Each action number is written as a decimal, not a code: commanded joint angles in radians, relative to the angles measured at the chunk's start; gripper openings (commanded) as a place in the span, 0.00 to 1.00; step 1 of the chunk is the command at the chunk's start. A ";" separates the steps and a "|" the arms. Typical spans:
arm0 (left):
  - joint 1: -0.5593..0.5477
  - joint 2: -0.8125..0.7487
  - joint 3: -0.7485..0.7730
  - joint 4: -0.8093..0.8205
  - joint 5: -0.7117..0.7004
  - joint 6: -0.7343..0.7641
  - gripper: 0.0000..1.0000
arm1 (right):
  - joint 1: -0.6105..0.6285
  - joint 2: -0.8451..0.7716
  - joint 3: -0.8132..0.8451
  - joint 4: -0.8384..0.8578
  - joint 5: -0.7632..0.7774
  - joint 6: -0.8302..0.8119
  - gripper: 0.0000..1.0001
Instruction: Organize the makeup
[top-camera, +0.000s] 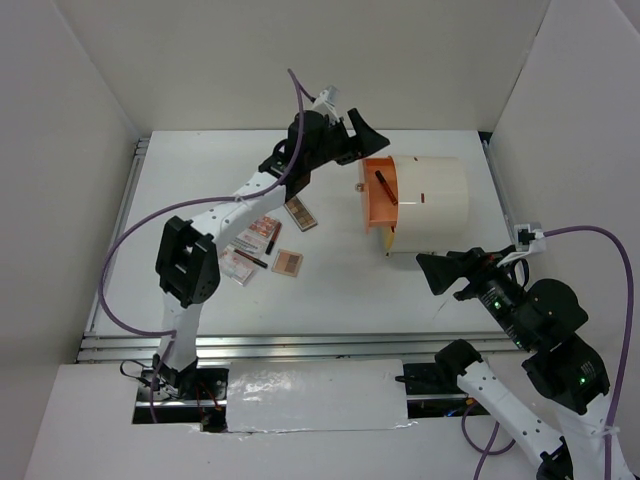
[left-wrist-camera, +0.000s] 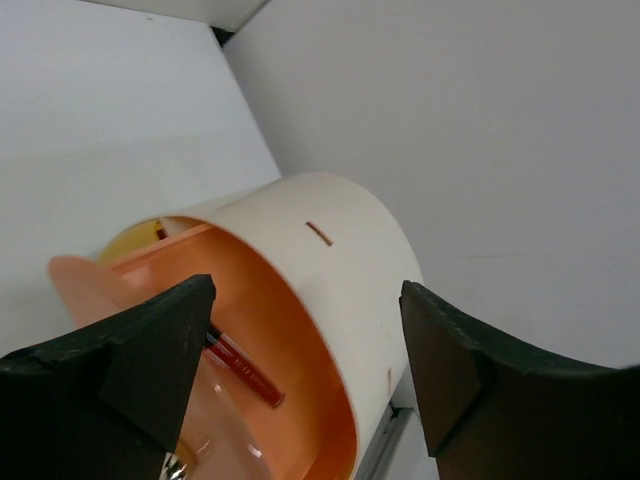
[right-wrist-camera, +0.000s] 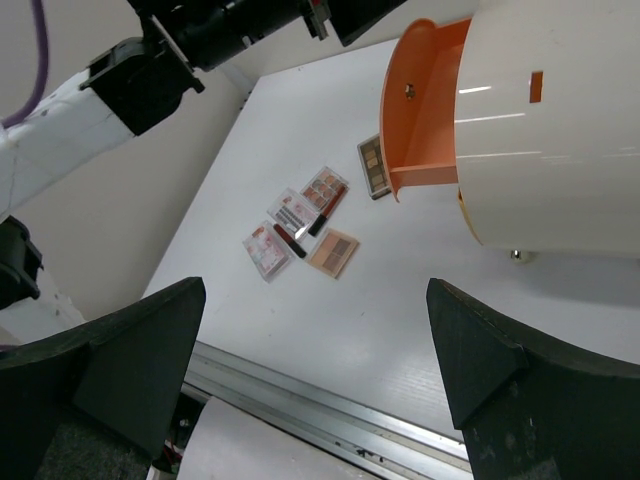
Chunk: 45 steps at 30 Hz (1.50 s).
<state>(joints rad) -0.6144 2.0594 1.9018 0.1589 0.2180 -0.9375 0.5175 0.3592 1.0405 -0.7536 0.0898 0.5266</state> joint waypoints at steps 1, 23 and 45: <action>0.001 -0.200 0.014 -0.095 -0.142 0.103 0.90 | 0.004 -0.002 0.007 0.003 -0.004 -0.005 1.00; 0.202 -0.328 -0.561 -0.495 -0.459 0.325 0.73 | 0.004 0.052 -0.076 0.117 -0.091 0.016 1.00; 0.202 -0.173 -0.664 -0.390 -0.287 0.422 0.49 | 0.006 0.064 -0.119 0.148 -0.085 0.015 1.00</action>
<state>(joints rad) -0.4129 1.8629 1.2171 -0.2577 -0.0830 -0.5289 0.5175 0.4156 0.9230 -0.6594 0.0105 0.5453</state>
